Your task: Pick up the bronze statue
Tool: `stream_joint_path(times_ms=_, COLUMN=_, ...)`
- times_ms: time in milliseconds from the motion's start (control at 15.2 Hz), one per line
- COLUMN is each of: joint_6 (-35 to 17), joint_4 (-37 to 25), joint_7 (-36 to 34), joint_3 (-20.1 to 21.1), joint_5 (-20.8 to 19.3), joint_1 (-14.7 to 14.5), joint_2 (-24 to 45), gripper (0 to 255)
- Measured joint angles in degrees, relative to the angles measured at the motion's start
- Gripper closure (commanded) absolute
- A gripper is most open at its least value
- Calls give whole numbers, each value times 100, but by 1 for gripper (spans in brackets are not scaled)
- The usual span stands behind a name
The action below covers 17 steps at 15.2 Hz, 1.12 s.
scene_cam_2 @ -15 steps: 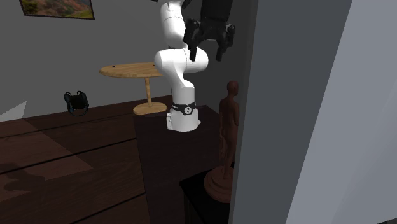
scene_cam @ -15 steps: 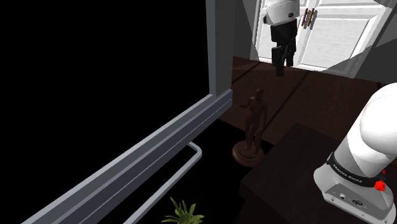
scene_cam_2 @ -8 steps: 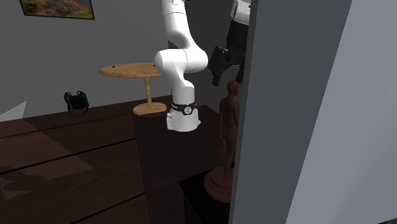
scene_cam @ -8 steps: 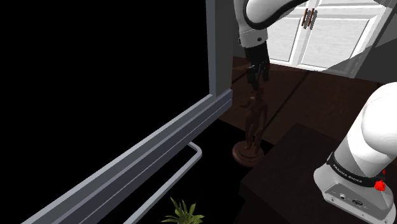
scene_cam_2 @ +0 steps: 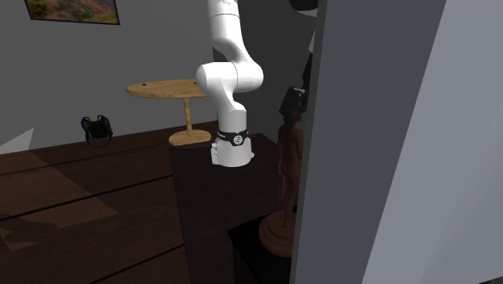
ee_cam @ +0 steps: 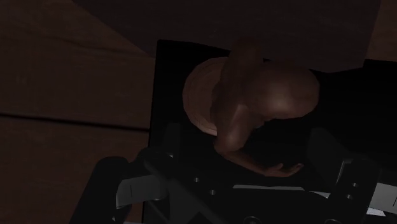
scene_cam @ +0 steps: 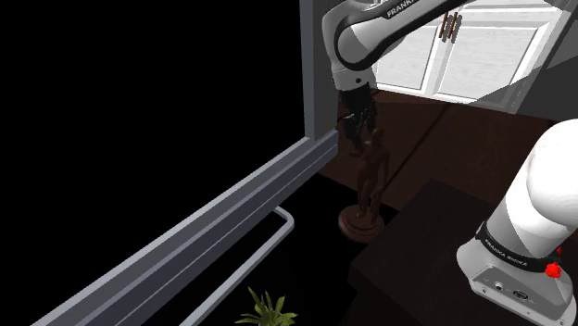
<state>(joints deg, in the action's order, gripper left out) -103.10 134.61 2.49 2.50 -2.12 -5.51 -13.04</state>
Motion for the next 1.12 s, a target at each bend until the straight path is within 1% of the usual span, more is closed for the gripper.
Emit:
stream_joint_path(times_ms=198, joint_6=-245, joint_4=135, joint_7=-13, joint_3=3, joint_5=-5, joint_1=0, joint_2=110, gripper=0)
stream_joint_path(times_ms=264, joint_6=-276, joint_4=156, joint_7=-15, joint_3=2, joint_5=-6, joint_1=1, joint_2=121, gripper=255)
stream_joint_path(times_ms=924, joint_6=-306, joint_4=169, joint_7=-17, joint_3=2, joint_5=-6, joint_1=1, joint_2=113, gripper=255)
stream_joint_path(times_ms=1122, joint_6=-136, joint_4=63, joint_7=-10, joint_3=4, joint_5=1, joint_1=-2, joint_2=75, gripper=255)
